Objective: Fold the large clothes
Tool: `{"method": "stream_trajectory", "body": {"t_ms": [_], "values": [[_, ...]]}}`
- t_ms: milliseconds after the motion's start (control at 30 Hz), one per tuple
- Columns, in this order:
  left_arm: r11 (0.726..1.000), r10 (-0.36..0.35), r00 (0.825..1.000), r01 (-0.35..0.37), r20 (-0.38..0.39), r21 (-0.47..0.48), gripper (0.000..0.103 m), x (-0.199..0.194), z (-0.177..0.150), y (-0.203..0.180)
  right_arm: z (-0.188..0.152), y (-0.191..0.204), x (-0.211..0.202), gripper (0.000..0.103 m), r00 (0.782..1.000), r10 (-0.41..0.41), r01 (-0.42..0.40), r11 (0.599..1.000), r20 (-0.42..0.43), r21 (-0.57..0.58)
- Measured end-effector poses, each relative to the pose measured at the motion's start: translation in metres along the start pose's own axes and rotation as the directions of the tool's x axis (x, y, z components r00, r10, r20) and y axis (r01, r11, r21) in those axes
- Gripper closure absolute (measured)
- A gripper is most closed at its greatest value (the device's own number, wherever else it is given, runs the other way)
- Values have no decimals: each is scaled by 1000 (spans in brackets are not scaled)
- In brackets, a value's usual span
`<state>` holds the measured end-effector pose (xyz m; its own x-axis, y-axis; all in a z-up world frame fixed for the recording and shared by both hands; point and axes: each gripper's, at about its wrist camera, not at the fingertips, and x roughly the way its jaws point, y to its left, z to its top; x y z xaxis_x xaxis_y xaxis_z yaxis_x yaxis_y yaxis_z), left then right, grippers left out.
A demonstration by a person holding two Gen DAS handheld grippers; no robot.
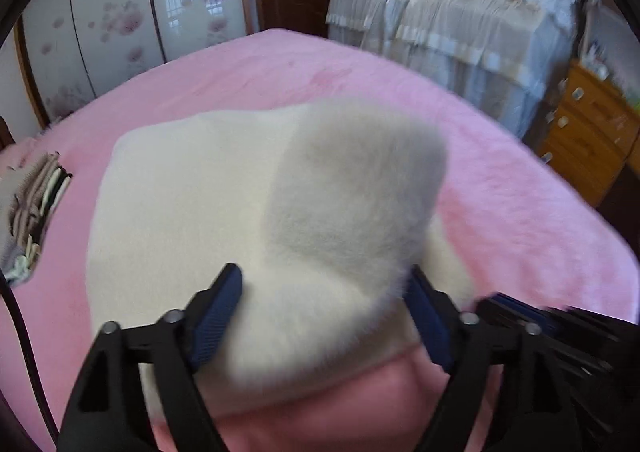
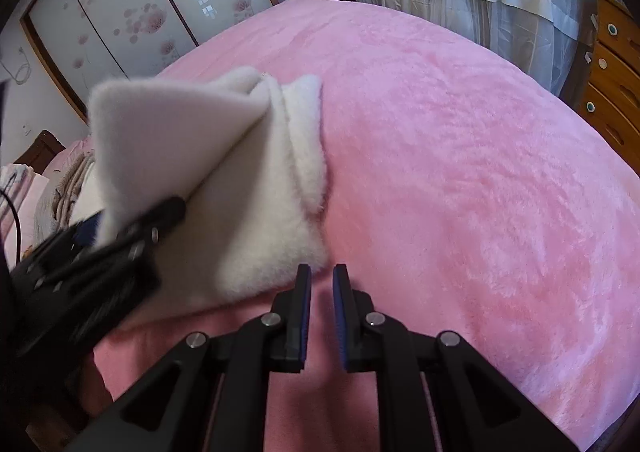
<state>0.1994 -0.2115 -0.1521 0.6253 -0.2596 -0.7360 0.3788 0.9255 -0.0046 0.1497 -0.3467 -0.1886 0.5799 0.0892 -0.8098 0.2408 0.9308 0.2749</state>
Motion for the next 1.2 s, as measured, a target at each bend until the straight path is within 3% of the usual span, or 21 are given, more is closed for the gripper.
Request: {"method": "stream_trajectory", "body": {"t_ms": [67,133,200,300,400,433,500,533,633,933,967,1067,1200], "values": [[1000,-29,999,28,38,6,20,-26,-5,1,7,-1,-7,91,1000,15,-16,1000,10,7],[1000,-23,997,23,71,-4,16,-49,-9,9,14,-2,-14,84,998,57,-57,998,16,26],[999,8,995,-4,100,-39,14,-67,-11,24,22,-2,-21,64,995,96,-97,994,23,45],[987,90,991,-75,103,-141,14,-77,-10,64,35,9,-34,59,986,164,-165,986,38,36],[954,171,985,-159,27,-255,14,-66,-13,108,52,24,-44,55,972,231,-232,973,36,13],[939,172,985,-165,-3,-300,14,-60,-17,123,60,30,-43,53,966,259,-259,966,21,10],[915,161,986,-169,-54,-367,14,-50,-26,146,72,40,-38,37,952,303,-303,953,-31,5],[905,145,986,-164,-76,-394,14,-44,-31,155,77,45,-33,37,946,320,-320,947,-57,4],[889,114,988,-147,-101,-433,14,-31,-39,166,89,56,-14,37,942,317,-317,948,-112,22],[920,102,989,-134,-106,-368,14,-13,-29,161,110,64,39,37,915,299,-280,954,-269,107],[925,101,989,-133,-106,-357,14,-11,-26,161,111,65,43,40,914,296,-278,955,-278,104],[934,100,988,-134,-118,-332,14,-6,-17,160,114,71,46,78,918,276,-278,960,-285,37],[940,117,987,-147,-114,-307,14,-5,-9,155,112,74,17,87,957,212,-238,964,-195,-117]]}}
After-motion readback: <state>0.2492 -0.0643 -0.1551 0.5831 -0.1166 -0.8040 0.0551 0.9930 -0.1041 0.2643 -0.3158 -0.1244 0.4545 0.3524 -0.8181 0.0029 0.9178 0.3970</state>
